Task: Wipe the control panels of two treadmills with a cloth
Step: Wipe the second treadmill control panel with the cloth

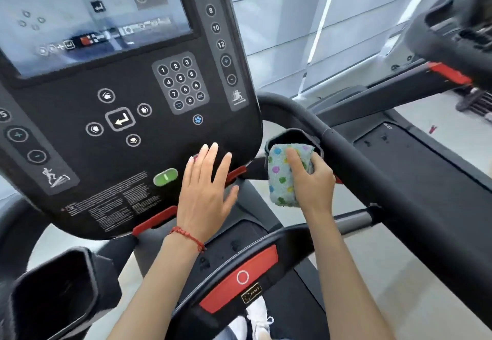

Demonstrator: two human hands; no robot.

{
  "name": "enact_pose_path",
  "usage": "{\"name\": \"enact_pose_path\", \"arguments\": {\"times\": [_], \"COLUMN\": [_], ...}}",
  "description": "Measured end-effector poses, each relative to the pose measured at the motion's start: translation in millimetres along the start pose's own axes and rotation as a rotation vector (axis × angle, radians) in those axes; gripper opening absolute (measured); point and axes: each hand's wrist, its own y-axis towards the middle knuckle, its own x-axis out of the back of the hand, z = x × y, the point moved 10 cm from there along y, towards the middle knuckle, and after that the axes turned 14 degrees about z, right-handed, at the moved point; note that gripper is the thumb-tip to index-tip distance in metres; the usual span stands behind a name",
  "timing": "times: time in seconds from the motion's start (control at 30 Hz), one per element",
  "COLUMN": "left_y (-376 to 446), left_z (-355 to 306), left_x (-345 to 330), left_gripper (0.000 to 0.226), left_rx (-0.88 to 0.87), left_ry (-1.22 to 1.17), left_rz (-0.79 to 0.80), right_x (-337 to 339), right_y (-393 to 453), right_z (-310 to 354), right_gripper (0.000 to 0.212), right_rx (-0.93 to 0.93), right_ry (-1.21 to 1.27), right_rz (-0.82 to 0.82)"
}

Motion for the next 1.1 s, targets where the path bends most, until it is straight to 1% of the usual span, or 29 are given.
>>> {"name": "enact_pose_path", "arguments": {"times": [0.13, 0.33, 0.5, 0.8, 0.9, 0.97, 1.1], "left_y": [7.0, 16.0, 12.1, -59.4, -89.6, -110.3, -147.7], "left_z": [-40.5, -110.1, -192.0, -378.4, -434.2, -469.8, -535.5], "left_x": [-11.3, -4.9, -10.0, -27.5, -36.7, -42.5, -54.0], "left_gripper": [0.052, 0.051, 0.052, 0.048, 0.049, 0.049, 0.049], "left_rx": [-0.123, -0.329, -0.485, -0.781, -0.868, -0.935, -1.085], "left_ry": [-0.055, -0.115, -0.147, -0.241, -0.260, -0.262, -0.251], "left_rz": [0.060, 0.059, 0.073, 0.114, 0.160, 0.193, 0.290], "right_x": [48.4, 128.6, 194.7, 323.0, 356.3, 374.3, 398.4], "right_y": [-31.7, -85.9, -139.9, -278.3, -329.9, -363.8, -426.7], "right_z": [-14.0, -39.8, -62.0, -135.7, -162.1, -178.2, -208.7], "right_gripper": [0.028, 0.023, 0.025, 0.031, 0.033, 0.032, 0.032], "right_rx": [-0.040, -0.087, -0.117, -0.265, -0.333, -0.371, -0.448], "right_ry": [0.000, 0.092, 0.088, 0.132, 0.126, 0.147, 0.202], "right_rz": [-0.154, -0.351, -0.498, -0.738, -0.809, -0.871, -0.997]}}
